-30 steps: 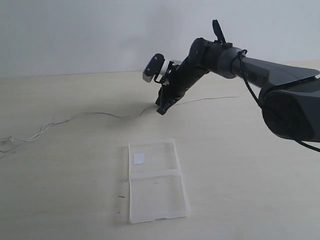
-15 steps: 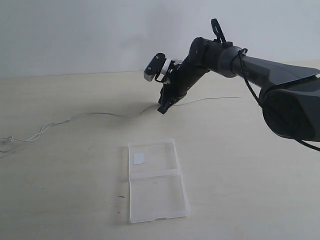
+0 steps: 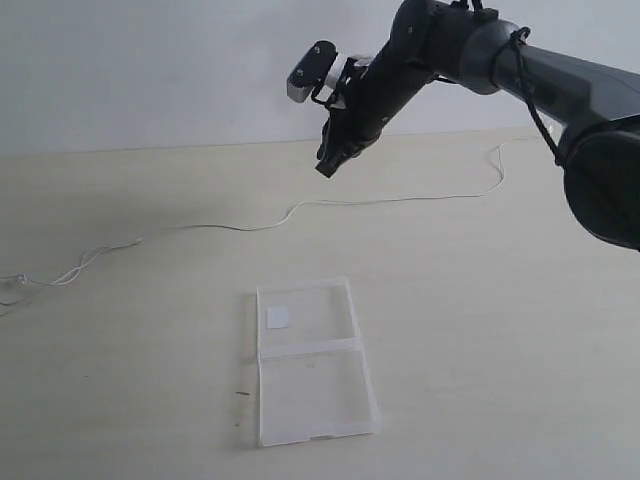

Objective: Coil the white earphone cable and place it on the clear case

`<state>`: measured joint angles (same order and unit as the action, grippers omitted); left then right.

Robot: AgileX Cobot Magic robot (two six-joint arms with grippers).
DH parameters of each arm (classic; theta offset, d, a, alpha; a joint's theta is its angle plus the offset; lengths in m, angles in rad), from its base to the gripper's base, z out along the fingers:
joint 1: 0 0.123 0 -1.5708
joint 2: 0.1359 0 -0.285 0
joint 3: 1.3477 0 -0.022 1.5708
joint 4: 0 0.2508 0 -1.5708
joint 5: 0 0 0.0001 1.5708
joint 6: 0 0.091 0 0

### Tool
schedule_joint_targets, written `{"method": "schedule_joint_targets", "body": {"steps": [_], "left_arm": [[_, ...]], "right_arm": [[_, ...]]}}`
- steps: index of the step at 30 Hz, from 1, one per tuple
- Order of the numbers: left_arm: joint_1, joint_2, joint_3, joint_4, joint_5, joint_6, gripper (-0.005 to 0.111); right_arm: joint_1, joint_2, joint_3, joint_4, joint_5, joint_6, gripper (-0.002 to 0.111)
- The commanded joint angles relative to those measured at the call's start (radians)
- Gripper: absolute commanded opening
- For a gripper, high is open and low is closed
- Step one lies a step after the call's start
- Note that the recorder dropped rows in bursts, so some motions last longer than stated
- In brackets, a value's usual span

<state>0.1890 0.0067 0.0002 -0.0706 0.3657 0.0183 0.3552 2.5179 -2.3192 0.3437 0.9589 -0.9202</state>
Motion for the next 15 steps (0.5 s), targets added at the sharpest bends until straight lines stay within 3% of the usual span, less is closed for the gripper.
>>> {"method": "schedule_joint_targets", "body": {"steps": [1,5,10,12,13,15], "left_arm": [[-0.005,-0.007,0.0,-0.009,-0.011,0.004,0.0],[-0.005,-0.007,0.0,-0.009,-0.011,0.004,0.0],[-0.005,-0.007,0.0,-0.009,-0.011,0.004,0.0],[-0.005,-0.007,0.0,-0.009,-0.011,0.004,0.0],[-0.005,-0.007,0.0,-0.009,-0.011,0.004,0.0],[-0.005,-0.007,0.0,-0.009,-0.011,0.004,0.0]], "right_arm": [[0.0,0.017,-0.001,-0.023,0.003,-0.031,0.0],[0.0,0.05,-0.001,-0.023,-0.047,-0.062,0.004],[0.0,0.1,-0.001,-0.012,-0.182,-0.058,0.027],[0.0,0.122,-0.001,-0.002,-0.241,-0.051,0.021],[0.0,0.131,-0.001,-0.002,-0.274,-0.047,0.011],[0.0,0.138,-0.001,-0.002,-0.289,-0.047,0.0]]}}
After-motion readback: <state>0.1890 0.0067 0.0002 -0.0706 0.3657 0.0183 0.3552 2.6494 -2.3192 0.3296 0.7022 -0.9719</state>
